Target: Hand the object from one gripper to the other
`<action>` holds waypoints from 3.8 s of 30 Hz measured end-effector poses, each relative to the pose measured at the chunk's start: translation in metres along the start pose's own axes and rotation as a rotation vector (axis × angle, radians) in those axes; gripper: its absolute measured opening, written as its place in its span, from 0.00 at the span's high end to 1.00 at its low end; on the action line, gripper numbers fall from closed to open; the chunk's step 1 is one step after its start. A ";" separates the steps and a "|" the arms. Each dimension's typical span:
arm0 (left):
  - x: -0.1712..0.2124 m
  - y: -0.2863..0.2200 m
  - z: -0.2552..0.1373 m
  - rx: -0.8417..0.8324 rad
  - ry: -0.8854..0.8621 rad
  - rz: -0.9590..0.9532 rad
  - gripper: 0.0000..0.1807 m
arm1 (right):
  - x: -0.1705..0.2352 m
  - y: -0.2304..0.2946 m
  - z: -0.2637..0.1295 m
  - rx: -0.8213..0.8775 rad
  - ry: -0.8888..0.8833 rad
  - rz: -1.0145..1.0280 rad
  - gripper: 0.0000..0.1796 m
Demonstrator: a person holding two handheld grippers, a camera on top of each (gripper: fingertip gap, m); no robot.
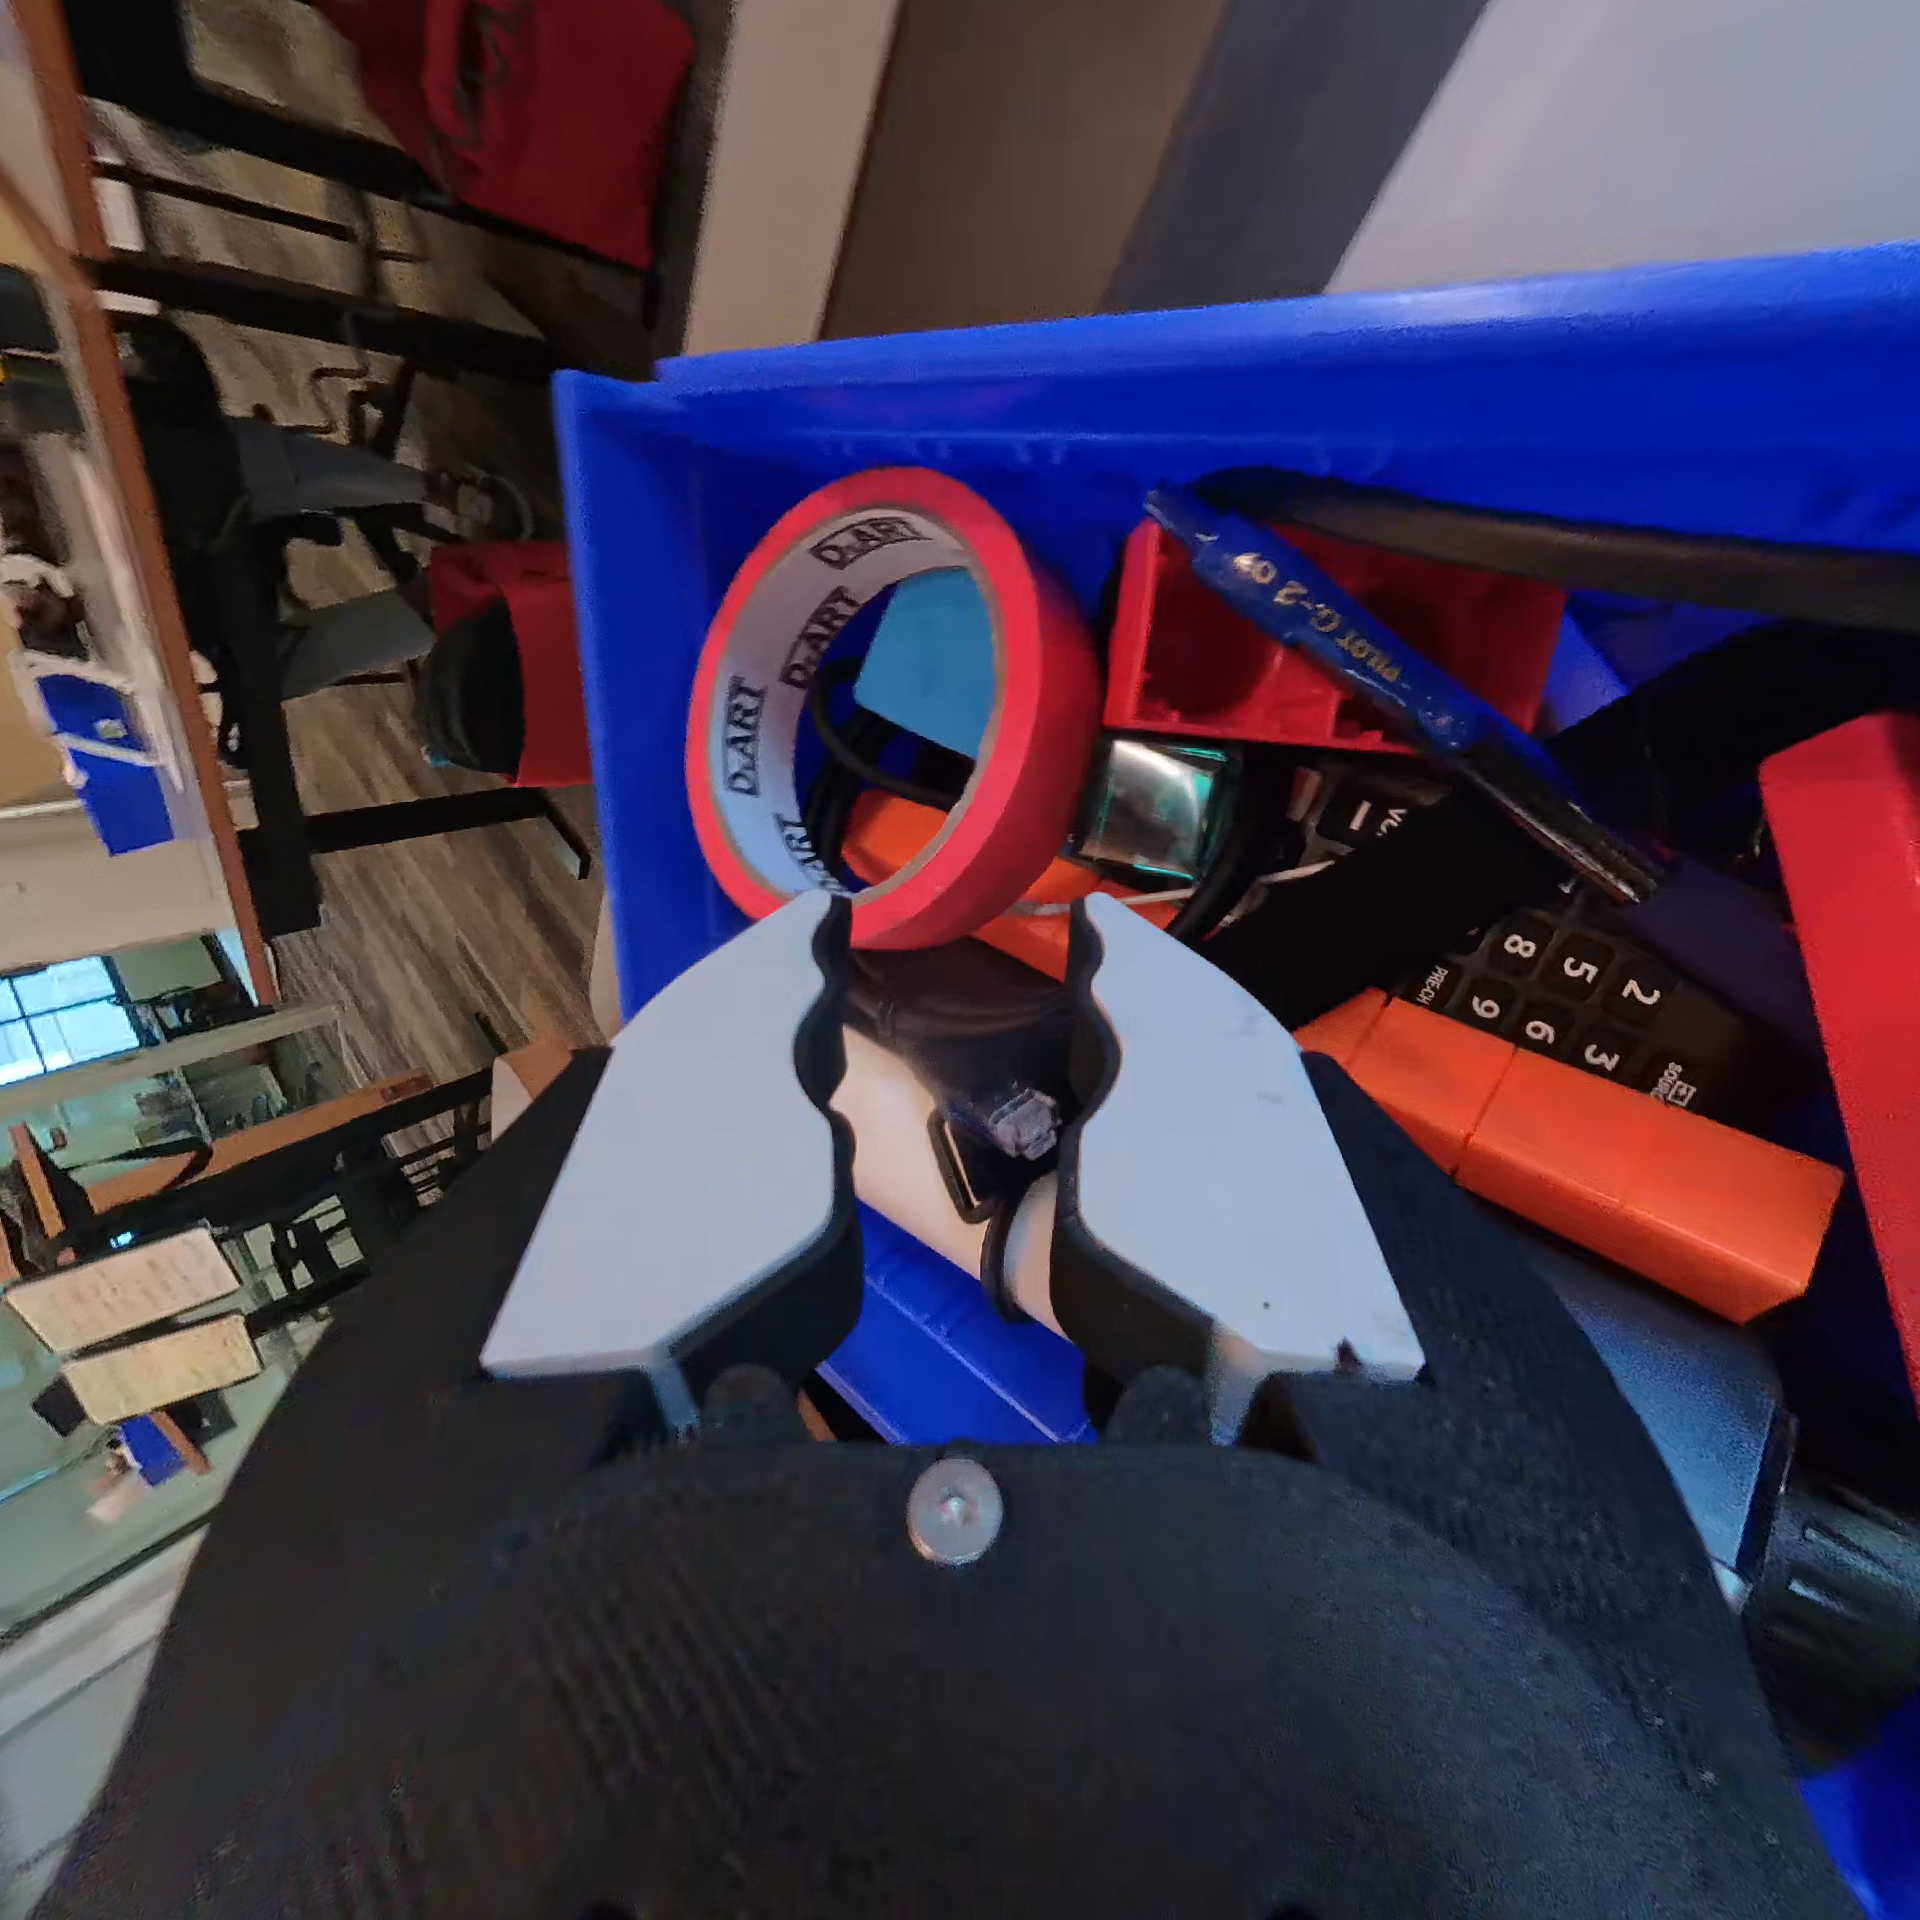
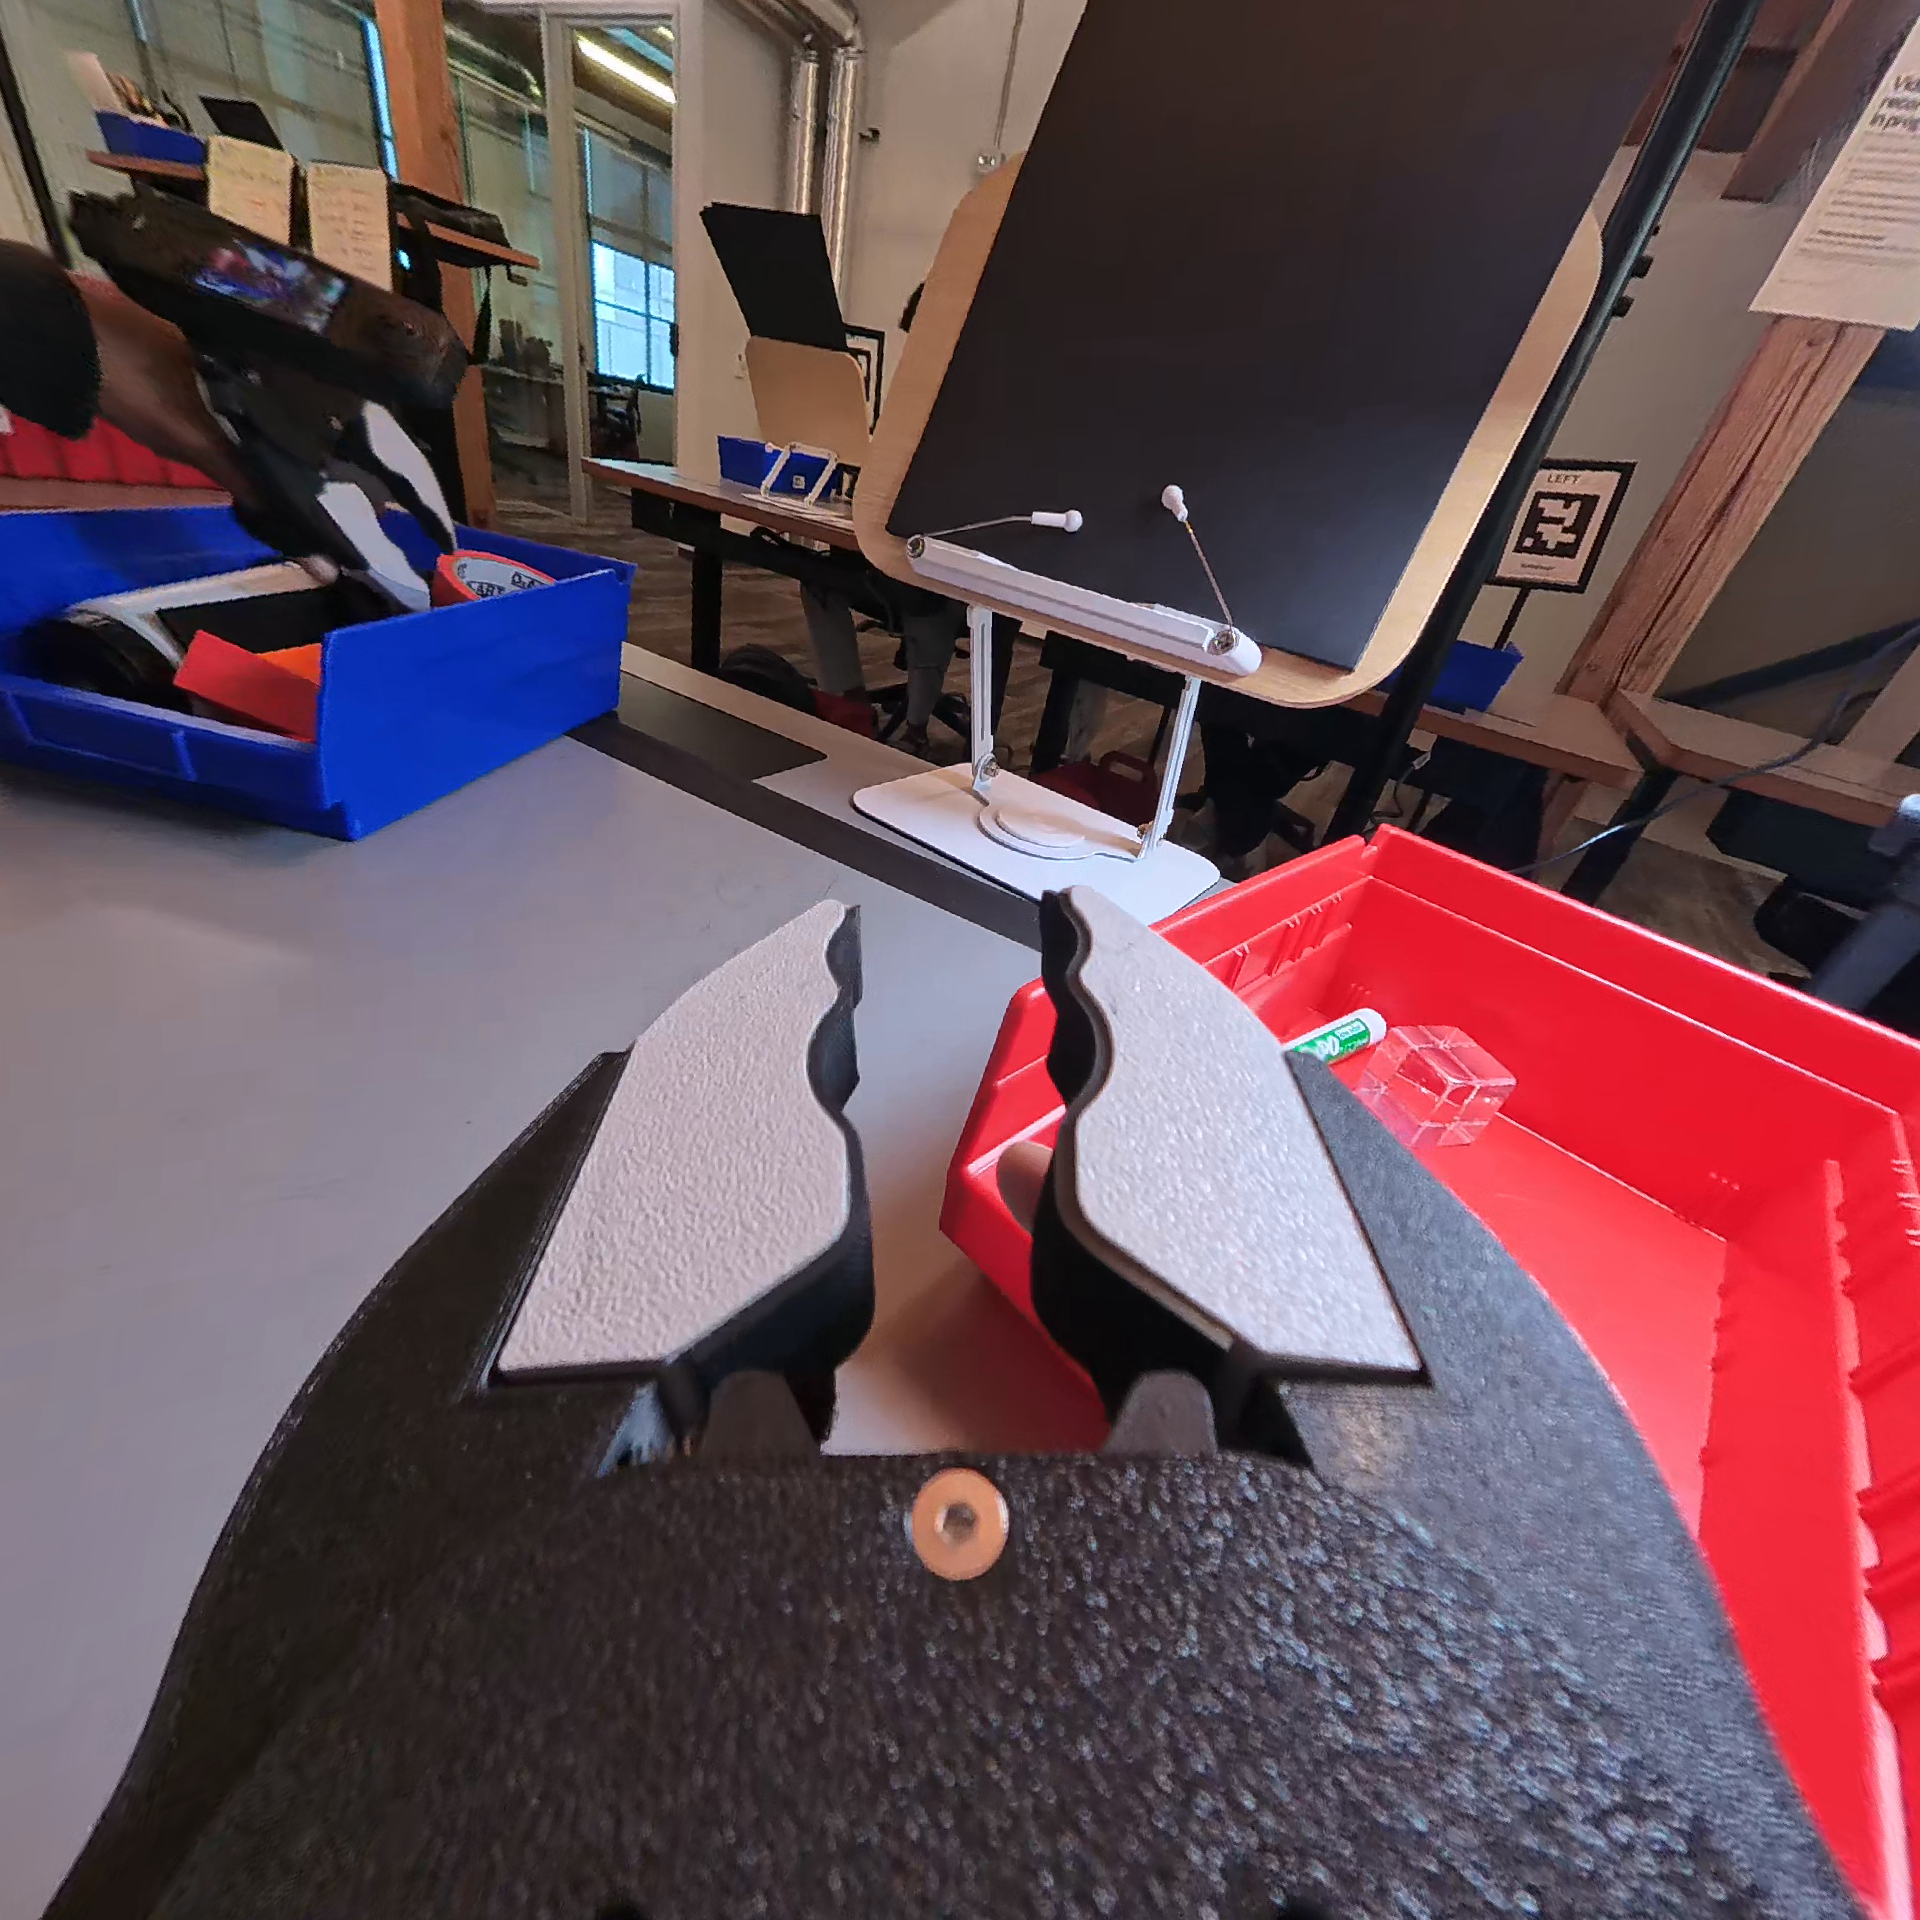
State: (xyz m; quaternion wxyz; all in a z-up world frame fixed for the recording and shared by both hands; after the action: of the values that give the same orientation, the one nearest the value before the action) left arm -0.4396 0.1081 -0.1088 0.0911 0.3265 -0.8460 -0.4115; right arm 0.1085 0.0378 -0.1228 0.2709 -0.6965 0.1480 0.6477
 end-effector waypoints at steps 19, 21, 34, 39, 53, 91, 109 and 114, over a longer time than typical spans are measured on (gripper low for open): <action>-0.026 0.004 0.030 0.239 0.223 0.398 0.89 | 0.015 -0.004 0.006 -0.004 0.065 0.030 0.82; -0.025 0.003 0.030 0.235 0.223 0.414 0.89 | 0.016 -0.003 0.007 -0.008 0.071 0.030 0.83; -0.014 0.026 -0.016 0.133 0.176 0.456 0.92 | 0.014 0.001 0.007 -0.023 0.063 0.006 0.85; -0.015 0.033 -0.056 0.077 0.051 0.407 0.94 | 0.011 0.003 0.006 -0.028 0.056 -0.002 0.85; -0.053 -0.045 -0.169 0.073 -0.499 0.324 0.94 | 0.006 0.014 0.009 -0.068 0.046 -0.036 0.85; -0.128 -0.149 -0.213 0.774 -1.410 -0.257 0.86 | -0.091 0.055 0.087 -0.907 0.090 0.102 0.92; -0.132 -0.136 -0.198 1.173 -1.313 -0.576 0.86 | -0.048 0.081 0.085 -0.697 0.157 -0.696 0.94; -0.135 -0.142 -0.205 1.006 -1.339 -0.489 0.91 | -0.048 0.067 0.087 -0.731 0.177 -0.489 0.88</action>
State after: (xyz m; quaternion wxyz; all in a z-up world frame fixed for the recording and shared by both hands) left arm -0.1812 -0.0017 -0.0686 -0.6712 0.1897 -0.7092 -0.1024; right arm -0.0061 0.0263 -0.0892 0.1383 -0.8139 -0.2368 0.5123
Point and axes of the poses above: each gripper's, where its closed fingertips meet, z out along the fingers, x out of its underside, y = z × x across the jaws, the point moved 10 cm from there along -z, back along the fingers, and after that the axes turned 9 degrees about -x, right-handed, at the moved point
